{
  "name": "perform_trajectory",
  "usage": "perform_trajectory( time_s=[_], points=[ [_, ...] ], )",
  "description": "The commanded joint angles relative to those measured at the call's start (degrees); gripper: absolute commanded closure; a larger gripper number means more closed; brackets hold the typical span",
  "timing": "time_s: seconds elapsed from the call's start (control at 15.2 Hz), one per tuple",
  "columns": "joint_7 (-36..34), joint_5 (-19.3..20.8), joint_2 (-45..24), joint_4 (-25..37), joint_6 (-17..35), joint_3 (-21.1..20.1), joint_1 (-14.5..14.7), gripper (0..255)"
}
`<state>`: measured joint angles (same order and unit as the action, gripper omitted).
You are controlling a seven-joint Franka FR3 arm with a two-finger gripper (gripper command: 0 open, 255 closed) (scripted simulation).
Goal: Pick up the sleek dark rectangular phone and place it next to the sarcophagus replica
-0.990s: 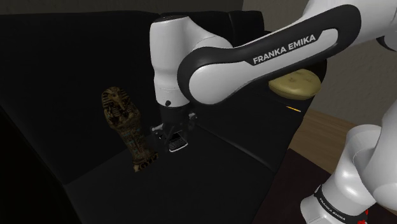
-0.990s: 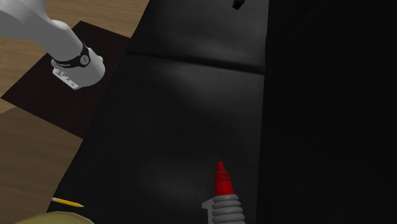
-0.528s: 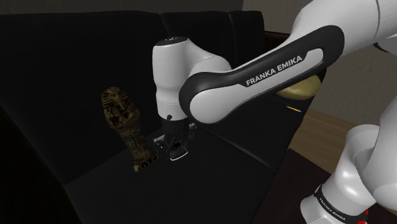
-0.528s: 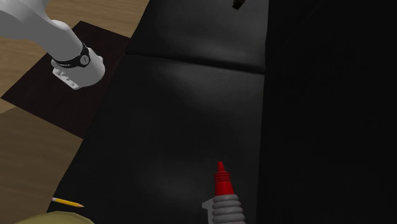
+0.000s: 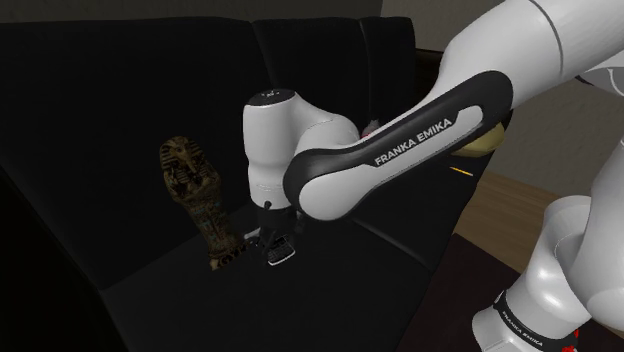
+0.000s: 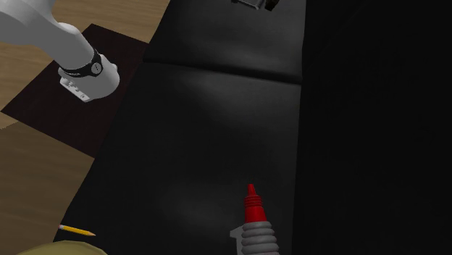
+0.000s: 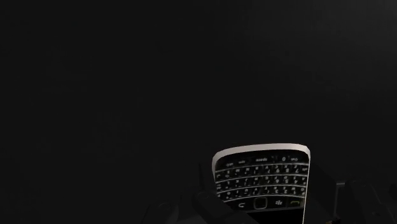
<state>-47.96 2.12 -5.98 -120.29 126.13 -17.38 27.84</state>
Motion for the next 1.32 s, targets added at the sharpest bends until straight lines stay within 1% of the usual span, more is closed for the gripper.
perform_trajectory(
  time_s=[0.0, 0.2, 0.66, 0.73, 1.06, 1.25],
  points=[
    [-0.21, 0.31, -0.73, -0.68, 1.42, 0.04, 0.05, 255],
    [-0.62, 0.90, -2.09, -1.63, 3.65, 0.13, 0.14, 255],
    [-0.62, 0.90, -2.09, -1.63, 3.65, 0.12, 0.14, 255],
    [-0.62, 0.90, -2.09, -1.63, 3.65, 0.12, 0.14, 0],
    [-0.62, 0.90, -2.09, -1.63, 3.65, 0.12, 0.14, 0],
    [0.28, -0.39, 0.99, 0.82, -1.72, -0.06, -0.09, 0]
  ],
)
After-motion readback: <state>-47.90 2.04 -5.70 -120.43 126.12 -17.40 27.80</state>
